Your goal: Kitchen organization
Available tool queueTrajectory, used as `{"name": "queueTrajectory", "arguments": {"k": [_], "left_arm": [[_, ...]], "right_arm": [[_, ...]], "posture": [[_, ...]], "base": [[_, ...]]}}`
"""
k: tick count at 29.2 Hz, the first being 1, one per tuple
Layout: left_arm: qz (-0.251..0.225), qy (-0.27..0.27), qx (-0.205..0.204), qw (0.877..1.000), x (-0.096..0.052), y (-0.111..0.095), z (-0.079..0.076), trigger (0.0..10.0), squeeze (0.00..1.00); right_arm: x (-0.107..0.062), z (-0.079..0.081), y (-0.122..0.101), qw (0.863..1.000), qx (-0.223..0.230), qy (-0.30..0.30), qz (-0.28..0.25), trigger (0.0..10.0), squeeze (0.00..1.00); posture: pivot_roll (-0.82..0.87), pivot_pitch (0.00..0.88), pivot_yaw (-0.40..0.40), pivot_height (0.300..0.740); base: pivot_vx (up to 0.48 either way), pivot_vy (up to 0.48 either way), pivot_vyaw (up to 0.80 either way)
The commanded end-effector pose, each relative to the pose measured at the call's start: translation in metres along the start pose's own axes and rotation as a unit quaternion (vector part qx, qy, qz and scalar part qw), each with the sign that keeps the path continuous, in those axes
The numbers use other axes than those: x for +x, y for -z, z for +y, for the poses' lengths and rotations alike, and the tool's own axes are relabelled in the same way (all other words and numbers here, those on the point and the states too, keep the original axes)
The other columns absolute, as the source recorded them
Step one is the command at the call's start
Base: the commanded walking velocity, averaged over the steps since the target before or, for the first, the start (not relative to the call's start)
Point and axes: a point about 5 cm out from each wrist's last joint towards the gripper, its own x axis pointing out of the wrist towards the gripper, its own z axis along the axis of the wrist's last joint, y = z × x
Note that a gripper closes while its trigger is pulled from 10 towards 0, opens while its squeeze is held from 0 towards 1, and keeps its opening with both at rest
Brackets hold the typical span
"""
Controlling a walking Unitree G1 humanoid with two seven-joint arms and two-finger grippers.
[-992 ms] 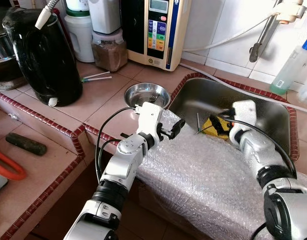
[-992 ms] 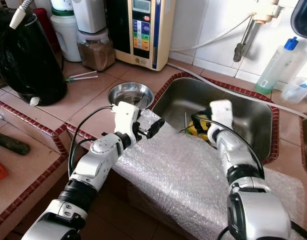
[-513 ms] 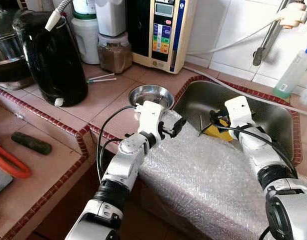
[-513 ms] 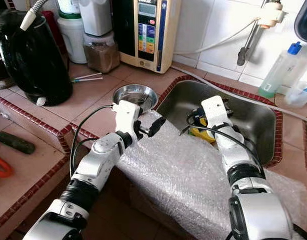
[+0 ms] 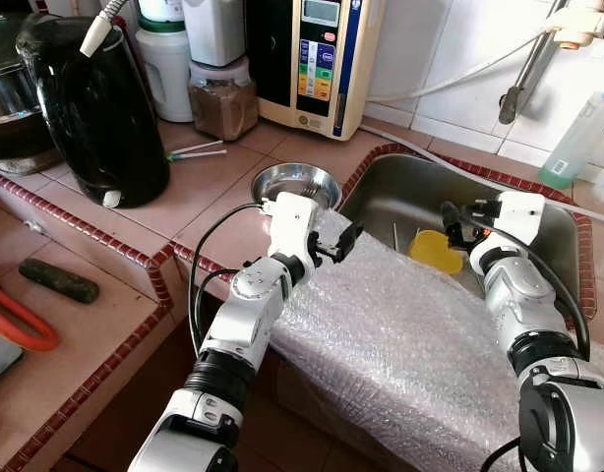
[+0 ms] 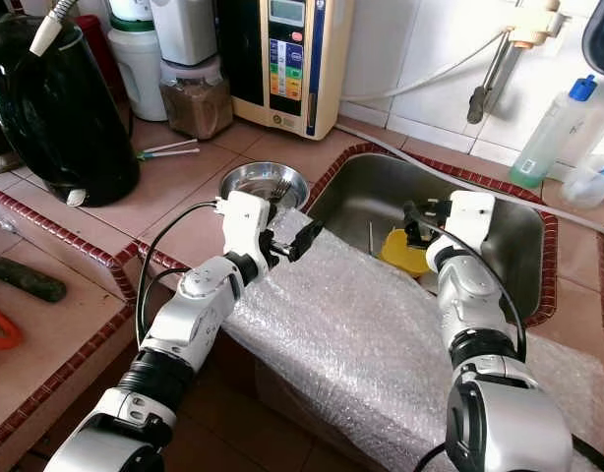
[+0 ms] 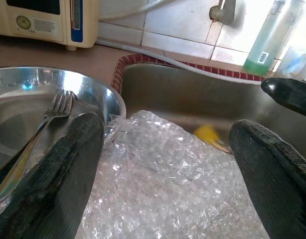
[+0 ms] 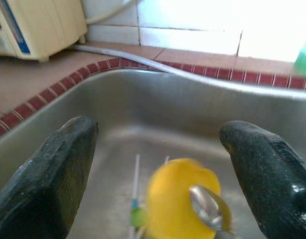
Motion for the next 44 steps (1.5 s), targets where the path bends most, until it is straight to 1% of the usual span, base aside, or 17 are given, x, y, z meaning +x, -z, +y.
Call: {"name": "queueTrajectory", "arguments": {"k": [1,3,7,12,15,17,20,22,28,30,32,34,36,38,40,41,44], "left_arm": [[-0.004,0.002,0.006,1.0,0.004,-0.004,-0.003,10.0,0.0],[-0.005,0.002,0.006,1.0,0.004,-0.004,-0.003,10.0,0.0],[-0.009,-0.001,0.005,1.0,0.004,-0.005,-0.003,10.0,0.0],[-0.017,-0.022,-0.002,1.0,0.002,-0.008,0.002,10.0,0.0],[-0.017,-0.025,-0.003,1.0,0.001,-0.009,0.003,10.0,0.0],[-0.015,-0.027,0.0,1.0,0.0,-0.008,0.006,10.0,0.0],[-0.013,-0.031,0.002,0.999,-0.001,-0.007,0.009,10.0,0.0],[-0.015,-0.035,0.002,0.999,-0.001,-0.008,0.01,10.0,0.0],[-0.015,-0.045,0.02,0.999,-0.003,-0.01,0.012,10.0,0.0],[-0.017,-0.052,0.03,0.998,-0.006,-0.012,0.015,10.0,0.0],[-0.024,-0.057,0.053,0.997,-0.013,-0.017,0.021,10.0,0.0],[-0.028,-0.064,0.059,0.996,-0.016,-0.02,0.025,10.0,0.0],[-0.034,-0.083,0.061,0.994,-0.024,-0.027,0.038,10.0,0.0],[-0.042,-0.089,0.066,0.993,-0.028,-0.032,0.045,10.0,0.0],[-0.044,-0.099,0.065,0.992,-0.03,-0.034,0.05,10.0,0.0],[-0.046,-0.1,0.063,0.992,-0.032,-0.036,0.052,10.0,0.0],[-0.046,-0.114,0.059,0.991,-0.035,-0.036,0.055,10.0,0.0]], "right_arm": [[0.004,0.003,-0.01,0.999,0.035,-0.005,-0.018,10.0,0.0],[0.005,0.003,-0.013,0.999,0.034,-0.005,-0.024,10.0,0.0],[0.005,0.002,-0.019,0.999,0.007,-0.001,-0.041,10.0,0.0],[0.004,0.004,-0.025,0.998,-0.013,-0.009,-0.059,10.0,0.0],[0.004,0.005,-0.024,0.998,-0.02,-0.01,-0.057,10.0,0.0],[0.002,0.006,-0.022,0.998,-0.039,-0.016,-0.056,10.0,0.0],[0.0,0.006,-0.017,0.998,-0.039,-0.016,-0.051,10.0,0.0],[-0.001,0.007,-0.013,0.999,-0.028,-0.015,-0.043,10.0,0.0],[-0.002,0.014,-0.015,0.997,-0.046,-0.033,-0.051,10.0,0.0],[-0.002,0.016,-0.018,0.996,-0.058,-0.042,-0.055,10.0,0.0],[0.0,0.023,-0.025,0.994,-0.074,-0.056,-0.064,10.0,0.0],[0.0,0.027,-0.028,0.992,-0.085,-0.065,-0.07,10.0,0.0],[-0.002,0.044,-0.038,0.984,-0.111,-0.102,-0.092,10.0,0.0],[-0.004,0.052,-0.043,0.981,-0.117,-0.114,-0.103,10.0,0.0],[-0.005,0.056,-0.046,0.979,-0.129,-0.112,-0.112,10.0,0.0],[-0.006,0.059,-0.048,0.98,-0.122,-0.113,-0.114,10.0,0.0],[-0.007,0.059,-0.052,0.98,-0.127,-0.1,-0.12,10.0,0.0]], "posture": [[0.04,0.0,-0.009,0.74],[0.04,0.0,-0.009,0.74],[0.04,0.0,-0.01,0.74],[0.03,0.0,-0.008,0.74],[0.02,0.0,-0.005,0.74],[0.02,0.0,-0.003,0.74],[0.02,0.0,-0.001,0.74],[0.02,0.0,0.0,0.74],[0.03,0.0,-0.004,0.74],[0.03,0.0,-0.008,0.74],[0.03,0.0,-0.007,0.74],[0.04,0.0,-0.005,0.74],[0.04,0.0,-0.002,0.74],[0.04,0.0,0.0,0.74],[0.04,0.0,0.0,0.74],[0.04,0.0,0.002,0.74],[0.03,0.0,0.007,0.74]], "base": [[0.0,0.0,0.0],[0.0,0.0,0.0],[0.0,0.0,0.0],[0.0,0.0,0.0],[0.0,0.0,-0.52],[0.0,0.0,-0.69],[0.0,0.0,-0.75],[0.0,0.0,-0.78],[0.0,0.0,-0.72],[0.0,0.0,0.0],[0.0,0.0,0.0],[0.0,0.0,0.0],[0.0,0.0,0.0],[0.0,0.0,0.0],[0.0,0.0,0.0],[0.0,0.0,0.0],[0.0,0.0,0.0]]}}
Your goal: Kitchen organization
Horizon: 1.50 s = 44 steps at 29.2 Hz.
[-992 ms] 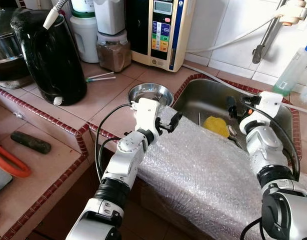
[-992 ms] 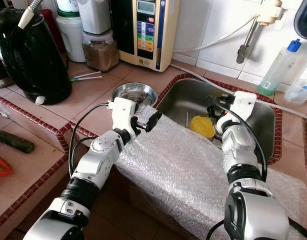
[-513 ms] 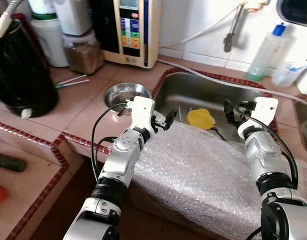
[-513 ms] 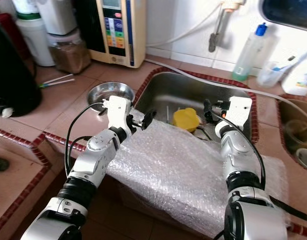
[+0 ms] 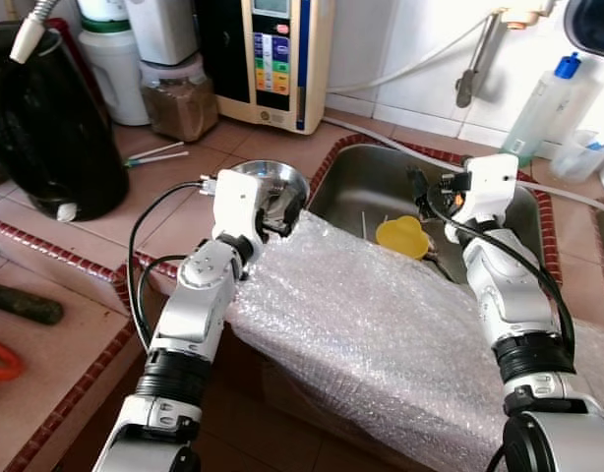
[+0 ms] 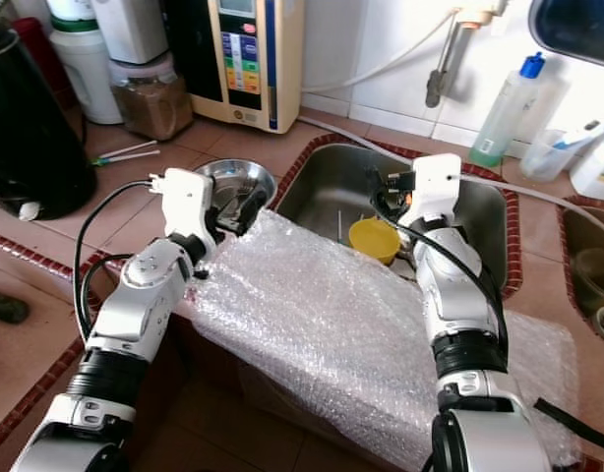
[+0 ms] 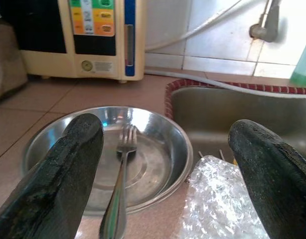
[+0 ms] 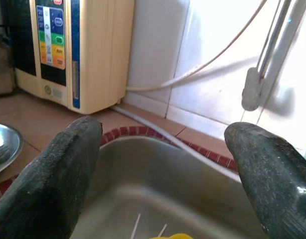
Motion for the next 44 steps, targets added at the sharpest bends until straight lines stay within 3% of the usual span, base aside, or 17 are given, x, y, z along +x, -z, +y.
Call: {"name": "queueTrajectory", "arguments": {"k": [1,5,13,15,21,24,32,37,44], "left_arm": [[-0.004,-0.002,-0.003,1.0,-0.003,-0.003,0.0,10.0,0.0],[-0.001,-0.007,0.001,1.0,-0.008,-0.001,0.002,10.0,0.0],[0.022,-0.058,-0.011,0.998,-0.034,0.014,0.018,10.0,0.0],[0.024,-0.065,-0.01,0.998,-0.039,0.015,0.02,10.0,0.0],[0.029,-0.086,-0.015,0.996,-0.053,0.017,0.026,10.0,0.0],[0.031,-0.088,-0.017,0.996,-0.062,0.017,0.022,10.0,0.0],[0.008,-0.07,-0.033,0.997,-0.062,0.009,0.002,10.0,0.0],[0.006,-0.065,-0.023,0.998,-0.065,0.005,-0.001,10.0,0.0],[0.039,-0.069,-0.071,0.994,-0.07,0.018,-0.008,10.0,0.0]], "right_arm": [[-0.003,-0.003,-0.001,1.0,-0.015,0.01,0.009,10.0,0.0],[-0.006,-0.006,0.002,0.999,-0.024,0.011,0.025,10.0,0.0],[-0.036,0.006,0.01,0.999,-0.02,0.004,0.037,10.0,0.0],[-0.041,0.005,0.01,0.999,-0.013,0.012,0.038,10.0,0.0],[-0.058,-0.001,-0.002,0.998,-0.069,0.007,0.0,10.0,0.0],[-0.067,-0.011,-0.002,0.997,-0.057,0.04,0.016,10.0,0.0],[-0.069,-0.012,0.001,0.997,-0.03,0.061,0.033,10.0,0.0],[-0.066,-0.007,0.0,0.997,-0.022,0.06,0.038,10.0,0.0],[-0.062,0.008,0.008,0.997,-0.003,0.048,0.052,10.0,0.0]], "posture": [[0.03,0.0,0.012,0.74],[0.02,0.0,0.03,0.74],[0.04,0.0,0.015,0.74],[0.04,0.0,0.015,0.74],[0.04,0.0,0.011,0.74],[0.03,0.0,0.007,0.74],[0.04,0.0,-0.042,0.74],[0.04,0.0,-0.042,0.74],[0.03,0.0,-0.023,0.74]], "base": [[0.0,0.0,0.0],[0.0,0.0,0.0],[0.0,0.0,0.0],[0.0,0.0,0.0],[0.0,0.0,0.0],[0.0,0.0,0.0],[0.0,0.0,-0.19],[0.0,0.0,-0.78],[0.0,0.0,-0.32]]}}
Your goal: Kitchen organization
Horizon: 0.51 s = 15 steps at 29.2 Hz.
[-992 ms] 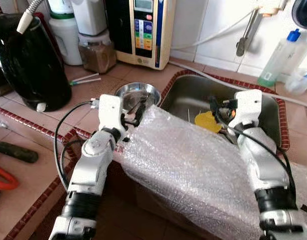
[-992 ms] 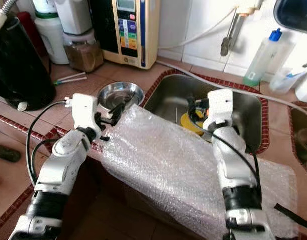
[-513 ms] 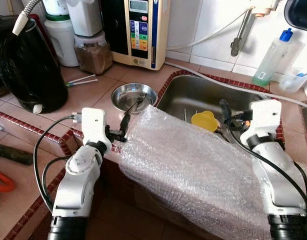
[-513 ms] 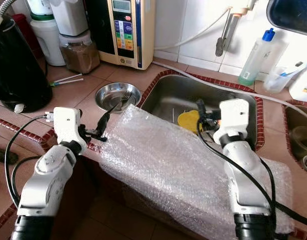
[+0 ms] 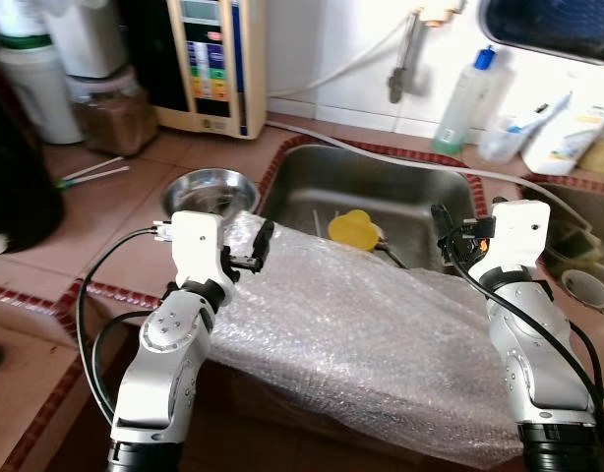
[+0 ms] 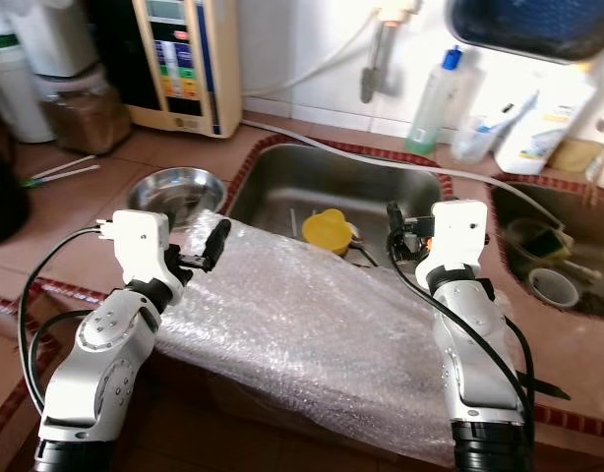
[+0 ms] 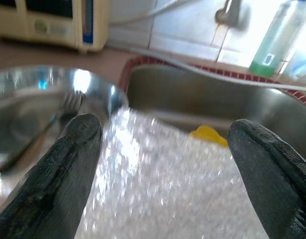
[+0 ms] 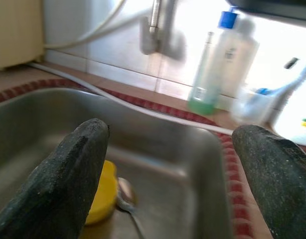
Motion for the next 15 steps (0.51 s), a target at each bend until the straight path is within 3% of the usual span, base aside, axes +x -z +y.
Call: {"name": "queueTrajectory", "arguments": {"k": [1,6,15], "left_arm": [[0.011,-0.008,-0.006,1.0,-0.003,0.003,0.001,10.0,0.0],[0.013,0.009,-0.013,1.0,0.004,0.001,-0.008,10.0,0.0],[0.017,0.01,-0.019,1.0,0.007,0.0,-0.009,10.0,0.0]], "right_arm": [[0.002,0.006,-0.001,1.0,0.005,-0.007,0.0,10.0,0.0],[0.001,0.015,0.002,1.0,0.014,-0.003,0.006,10.0,0.0],[0.006,0.015,-0.001,1.0,0.009,-0.005,0.003,10.0,0.0]], "posture": [[0.03,0.0,-0.023,0.74],[0.03,0.0,-0.021,0.74],[0.03,0.0,-0.032,0.74]], "base": [[0.0,0.0,0.0],[0.0,0.0,0.0],[0.0,0.0,0.0]]}}
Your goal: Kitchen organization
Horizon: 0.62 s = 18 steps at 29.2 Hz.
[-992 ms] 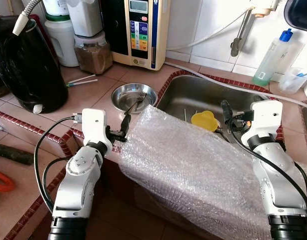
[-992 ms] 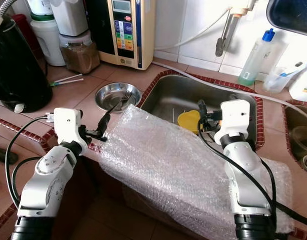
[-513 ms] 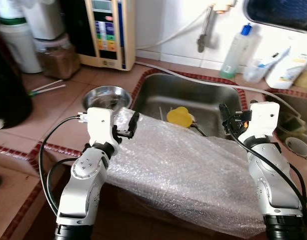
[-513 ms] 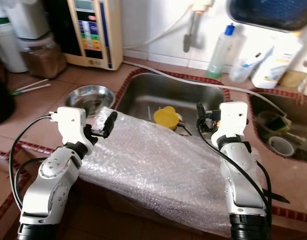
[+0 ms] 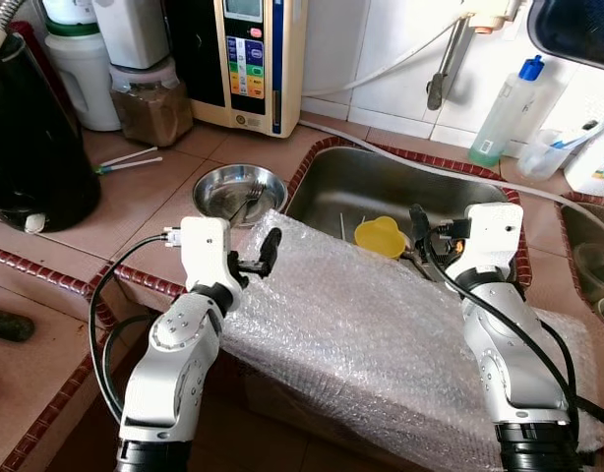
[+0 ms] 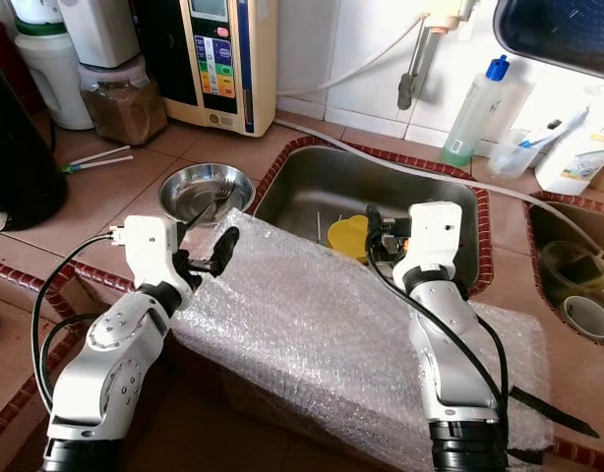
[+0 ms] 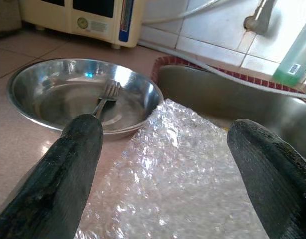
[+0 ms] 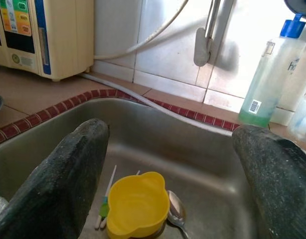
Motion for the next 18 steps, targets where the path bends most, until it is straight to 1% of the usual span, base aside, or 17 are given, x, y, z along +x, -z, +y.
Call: {"name": "queueTrajectory", "arguments": {"k": [1,3,9,18], "left_arm": [[0.006,0.001,-0.004,1.0,0.0007,0.0009,-0.0025,10.0,0.0],[0.008,0.003,-0.007,1.0,0.0001,0.0011,-0.0033,10.0,0.0],[0.01,0.008,-0.009,1.0,0.0011,0.0008,-0.0051,10.0,0.0],[0.015,0.014,-0.005,1.0,0.0048,-0.0006,-0.0062,10.0,0.0]], "right_arm": [[0.0039,-0.0046,-0.0041,1.0,-0.008,0.006,-0.003,10.0,0.0],[0.0047,-0.0056,-0.0045,1.0,-0.008,0.007,-0.004,10.0,0.0],[0.0055,-0.0042,-0.0048,1.0,-0.009,0.009,-0.004,10.0,0.0],[0.0086,-0.0056,-0.0049,1.0,-0.009,0.015,-0.006,10.0,0.0]], "posture": [[0.03,0.0,-0.032,0.74],[0.03,0.0,-0.033,0.74],[0.03,0.0,-0.036,0.74],[0.03,0.0,-0.028,0.74]], "base": [[0.0,0.0,0.0],[0.0,0.0,0.0],[0.0,0.247,0.0],[0.0,0.359,0.0]]}}
